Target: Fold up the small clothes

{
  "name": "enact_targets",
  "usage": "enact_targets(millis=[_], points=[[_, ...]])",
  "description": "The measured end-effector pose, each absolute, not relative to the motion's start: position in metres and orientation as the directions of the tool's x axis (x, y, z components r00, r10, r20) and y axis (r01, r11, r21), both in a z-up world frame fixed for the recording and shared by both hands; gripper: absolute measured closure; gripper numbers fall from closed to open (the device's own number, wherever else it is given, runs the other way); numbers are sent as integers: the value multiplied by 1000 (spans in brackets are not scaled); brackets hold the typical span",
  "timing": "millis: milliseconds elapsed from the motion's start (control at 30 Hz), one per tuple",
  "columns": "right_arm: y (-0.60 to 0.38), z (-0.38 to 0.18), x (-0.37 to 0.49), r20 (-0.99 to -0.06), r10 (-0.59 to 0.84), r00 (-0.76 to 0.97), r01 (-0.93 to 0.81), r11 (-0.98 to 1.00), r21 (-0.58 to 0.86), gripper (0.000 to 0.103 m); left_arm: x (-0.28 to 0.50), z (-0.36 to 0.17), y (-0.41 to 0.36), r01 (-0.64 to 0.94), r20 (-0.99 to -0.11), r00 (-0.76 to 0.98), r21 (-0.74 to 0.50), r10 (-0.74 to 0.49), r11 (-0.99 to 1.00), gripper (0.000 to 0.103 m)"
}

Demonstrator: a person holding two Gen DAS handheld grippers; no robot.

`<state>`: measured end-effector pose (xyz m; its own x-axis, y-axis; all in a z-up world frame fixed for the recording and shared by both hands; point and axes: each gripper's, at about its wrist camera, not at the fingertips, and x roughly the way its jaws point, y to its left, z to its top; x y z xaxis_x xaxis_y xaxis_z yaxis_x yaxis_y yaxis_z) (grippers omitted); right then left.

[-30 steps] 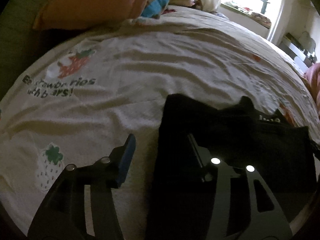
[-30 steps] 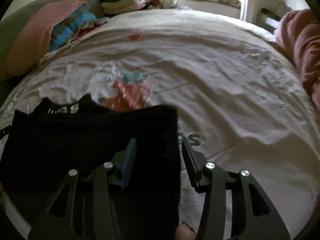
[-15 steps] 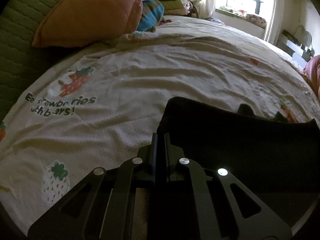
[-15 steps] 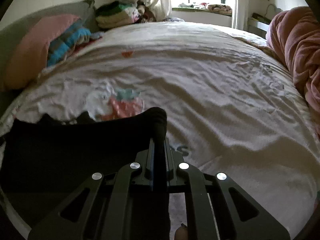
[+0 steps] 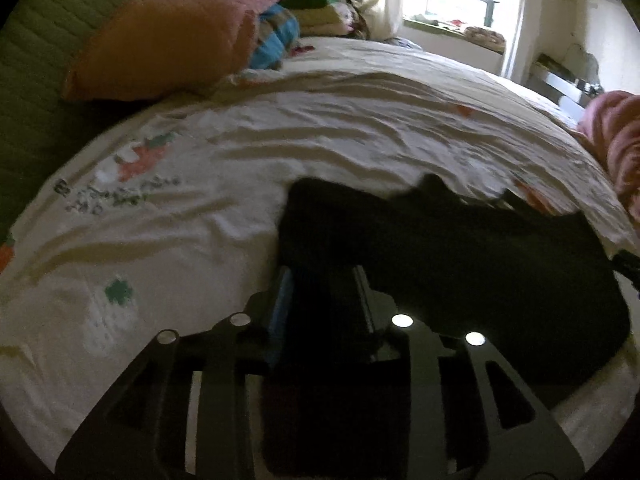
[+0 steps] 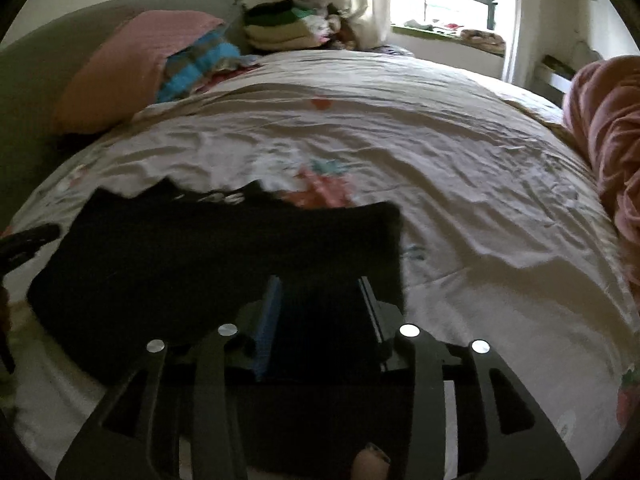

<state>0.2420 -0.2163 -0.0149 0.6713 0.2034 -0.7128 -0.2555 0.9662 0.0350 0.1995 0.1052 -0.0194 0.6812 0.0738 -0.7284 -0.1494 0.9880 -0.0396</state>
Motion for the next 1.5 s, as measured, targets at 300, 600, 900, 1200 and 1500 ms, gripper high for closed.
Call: enact_targets(millis=[300, 600, 900, 1200, 1500], points=[[-204, -29, 220, -780, 220, 586, -297, 954, 46, 52, 183, -35, 93, -105, -789, 614, -56, 21, 993, 68], [-224, -51, 204, -822, 197, 535, -246, 967, 71, 48, 169, -43, 99, -105, -800, 599, -72, 5, 992, 65], [-221, -46, 184, -818, 201, 538, -260, 963, 65, 37, 152, -41, 105, -116, -796, 605, -72, 13, 991, 55], [-186, -31, 164, -796, 261, 546, -342, 937, 73, 21, 129, -39, 123, -159, -792, 610, -93, 23, 983, 40], [-128, -16, 148, -754, 342, 561, -469, 882, 52, 8, 115, -34, 149, -235, -785, 616, -99, 70, 967, 12]])
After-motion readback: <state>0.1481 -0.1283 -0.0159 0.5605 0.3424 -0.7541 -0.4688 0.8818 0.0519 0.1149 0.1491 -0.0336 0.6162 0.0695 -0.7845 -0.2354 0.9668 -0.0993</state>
